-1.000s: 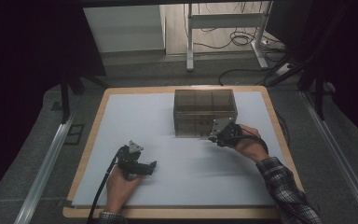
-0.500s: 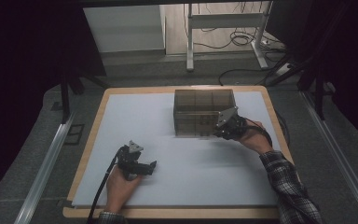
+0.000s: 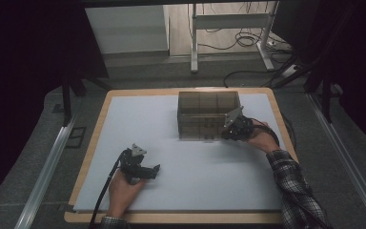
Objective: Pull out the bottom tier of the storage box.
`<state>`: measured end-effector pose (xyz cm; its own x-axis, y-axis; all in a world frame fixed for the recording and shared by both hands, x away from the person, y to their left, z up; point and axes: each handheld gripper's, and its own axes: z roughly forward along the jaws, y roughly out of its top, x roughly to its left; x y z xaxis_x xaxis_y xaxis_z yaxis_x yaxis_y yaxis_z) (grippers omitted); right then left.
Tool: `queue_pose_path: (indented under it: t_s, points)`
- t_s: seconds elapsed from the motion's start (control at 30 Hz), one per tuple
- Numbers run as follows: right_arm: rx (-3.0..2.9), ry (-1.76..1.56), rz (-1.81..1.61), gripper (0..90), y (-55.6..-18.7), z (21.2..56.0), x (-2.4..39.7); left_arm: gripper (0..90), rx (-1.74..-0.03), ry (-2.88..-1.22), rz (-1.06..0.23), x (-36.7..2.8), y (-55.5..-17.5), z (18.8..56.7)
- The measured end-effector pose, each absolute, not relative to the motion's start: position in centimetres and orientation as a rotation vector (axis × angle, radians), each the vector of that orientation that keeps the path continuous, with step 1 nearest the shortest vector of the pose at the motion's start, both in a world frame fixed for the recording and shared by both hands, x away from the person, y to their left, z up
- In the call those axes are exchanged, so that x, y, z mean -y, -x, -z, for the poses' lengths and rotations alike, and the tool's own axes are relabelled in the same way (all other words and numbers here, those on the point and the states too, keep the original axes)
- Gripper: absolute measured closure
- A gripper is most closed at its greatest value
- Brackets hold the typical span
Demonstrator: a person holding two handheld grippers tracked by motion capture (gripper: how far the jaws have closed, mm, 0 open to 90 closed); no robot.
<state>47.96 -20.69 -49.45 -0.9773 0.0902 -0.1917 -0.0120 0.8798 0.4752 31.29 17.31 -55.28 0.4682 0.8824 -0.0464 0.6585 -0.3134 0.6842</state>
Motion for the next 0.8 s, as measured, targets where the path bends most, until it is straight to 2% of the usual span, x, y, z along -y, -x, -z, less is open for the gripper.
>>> queue_pose_path:
  t_s: [0.2,0.8]
  points:
    - [-2.906,0.013,-0.716,85.7,-48.5,49.2,20.6,0.0,-1.274,-2.074,-0.449,-17.3,-31.3,55.3]
    - [-2.948,0.079,-0.7,86.5,-47.0,48.4,20.7,0.0,-1.274,-2.075,-0.449,-17.3,-31.3,55.3]
